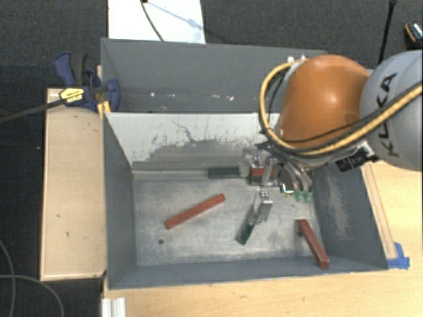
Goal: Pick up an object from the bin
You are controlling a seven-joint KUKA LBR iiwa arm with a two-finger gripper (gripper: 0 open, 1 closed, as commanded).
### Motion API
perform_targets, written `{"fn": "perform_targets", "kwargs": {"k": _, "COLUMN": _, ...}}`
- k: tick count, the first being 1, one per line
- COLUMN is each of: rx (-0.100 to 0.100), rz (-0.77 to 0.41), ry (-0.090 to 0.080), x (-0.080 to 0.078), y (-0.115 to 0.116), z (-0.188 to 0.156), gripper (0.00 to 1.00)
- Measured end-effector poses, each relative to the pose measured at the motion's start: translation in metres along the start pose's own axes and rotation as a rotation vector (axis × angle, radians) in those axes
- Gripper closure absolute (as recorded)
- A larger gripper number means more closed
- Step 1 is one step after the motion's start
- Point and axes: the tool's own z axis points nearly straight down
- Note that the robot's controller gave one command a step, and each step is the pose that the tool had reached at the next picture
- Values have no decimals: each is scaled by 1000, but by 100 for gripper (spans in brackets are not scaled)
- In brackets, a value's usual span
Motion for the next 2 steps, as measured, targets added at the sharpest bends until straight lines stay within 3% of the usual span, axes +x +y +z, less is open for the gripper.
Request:
{"fn": "perform_targets", "kwargs": {"k": 1, "rx": 1, "rz": -249, "ry": 1, "x": 15, "y": 5, "z": 175, "gripper": 0}}
{"fn": "perform_targets", "kwargs": {"k": 2, "rx": 3, "rz": -307, "ry": -2, "x": 17, "y": -62, "z": 169, "gripper": 0}}
